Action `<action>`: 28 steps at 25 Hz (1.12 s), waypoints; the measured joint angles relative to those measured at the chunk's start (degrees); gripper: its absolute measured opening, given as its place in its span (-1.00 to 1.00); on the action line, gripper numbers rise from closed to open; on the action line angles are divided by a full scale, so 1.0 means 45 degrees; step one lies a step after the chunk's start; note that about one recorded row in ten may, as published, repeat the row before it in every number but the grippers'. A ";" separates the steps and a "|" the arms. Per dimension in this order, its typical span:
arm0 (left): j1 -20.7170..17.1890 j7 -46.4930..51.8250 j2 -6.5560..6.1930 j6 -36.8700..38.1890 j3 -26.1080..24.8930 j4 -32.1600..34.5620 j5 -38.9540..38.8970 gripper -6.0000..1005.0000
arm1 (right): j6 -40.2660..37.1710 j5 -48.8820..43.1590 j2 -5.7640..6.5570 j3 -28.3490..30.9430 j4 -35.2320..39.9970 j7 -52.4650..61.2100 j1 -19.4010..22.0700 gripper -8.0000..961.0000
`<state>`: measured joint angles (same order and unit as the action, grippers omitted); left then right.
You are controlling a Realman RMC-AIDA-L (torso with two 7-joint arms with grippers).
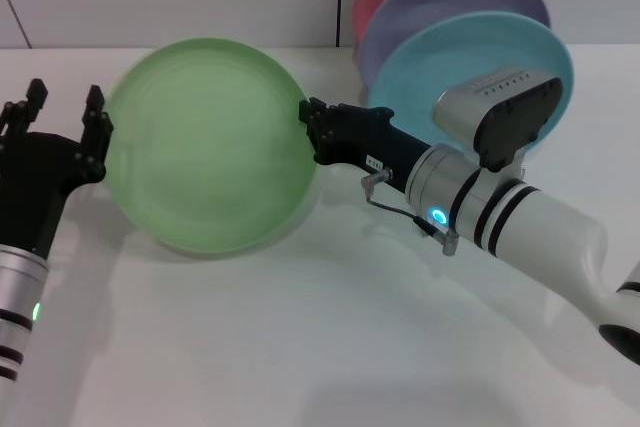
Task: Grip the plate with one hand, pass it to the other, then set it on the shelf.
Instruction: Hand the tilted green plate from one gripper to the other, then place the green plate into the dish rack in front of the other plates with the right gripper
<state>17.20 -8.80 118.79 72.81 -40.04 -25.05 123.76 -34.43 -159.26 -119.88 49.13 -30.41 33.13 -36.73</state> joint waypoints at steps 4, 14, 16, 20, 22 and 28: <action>-0.0095 0.0233 -0.0028 0.0428 -0.0128 0.0001 0.0006 0.14 | 0.0017 0.0000 0.0000 0.0000 0.0010 -0.0011 -0.0002 -0.92; -0.0614 0.1525 -0.0139 0.1549 -0.0977 -0.0144 0.0094 0.14 | 0.0007 0.0000 0.0000 0.0000 0.0017 -0.0499 0.0015 -0.93; -0.0630 0.2216 -0.0208 0.1566 -0.1208 -0.0033 0.0107 0.14 | -0.0081 -0.0001 0.0000 0.0008 -0.0014 -0.0726 0.0029 -0.93; -0.0712 0.3119 -0.0331 0.1581 -0.2057 0.0154 0.0127 0.14 | -0.0490 0.0000 0.0000 0.0096 0.0038 -0.1020 0.0023 -0.94; -0.0761 0.3287 -0.0358 0.1577 -0.2391 0.0160 0.0135 0.14 | -0.0680 0.0000 0.0000 0.0111 0.0034 -0.1360 0.0050 -0.94; -0.0678 0.6211 -0.0732 0.1327 -0.3754 0.1196 0.0132 0.13 | -0.1546 0.0000 0.0000 0.0119 -0.0044 -0.2698 0.0098 -0.94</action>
<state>14.14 19.15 115.49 78.78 -56.93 -19.67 124.36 -41.39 -159.26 -119.88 49.66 -30.61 20.99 -36.29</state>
